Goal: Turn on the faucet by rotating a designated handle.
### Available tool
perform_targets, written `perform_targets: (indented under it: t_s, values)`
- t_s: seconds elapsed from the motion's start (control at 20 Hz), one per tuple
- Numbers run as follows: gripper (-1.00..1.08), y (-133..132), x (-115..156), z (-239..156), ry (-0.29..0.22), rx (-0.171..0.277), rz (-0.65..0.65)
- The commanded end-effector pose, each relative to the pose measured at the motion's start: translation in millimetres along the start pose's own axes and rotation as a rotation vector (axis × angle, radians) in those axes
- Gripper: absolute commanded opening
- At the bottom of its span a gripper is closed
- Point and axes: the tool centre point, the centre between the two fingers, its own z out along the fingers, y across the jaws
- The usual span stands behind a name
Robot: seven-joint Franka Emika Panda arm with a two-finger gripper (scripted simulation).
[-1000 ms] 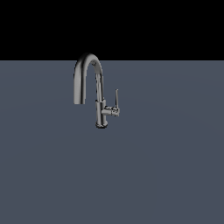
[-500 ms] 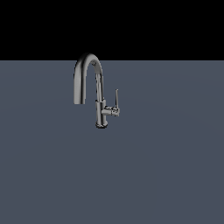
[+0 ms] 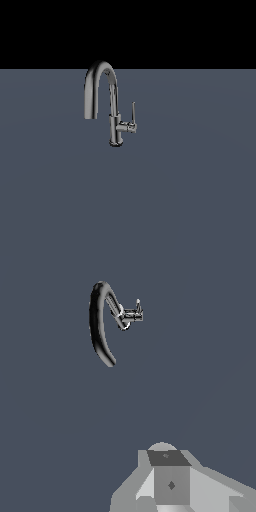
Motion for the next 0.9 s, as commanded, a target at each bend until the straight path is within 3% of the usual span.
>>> perform_targets:
  t_s: [0.0, 0.85]
  values:
    - [-1.0, -2, 15, 4, -0.034, 0.04, 0.043]
    - [-1.0, -5, 124, 49, -0.284, 0.344, 0.361]
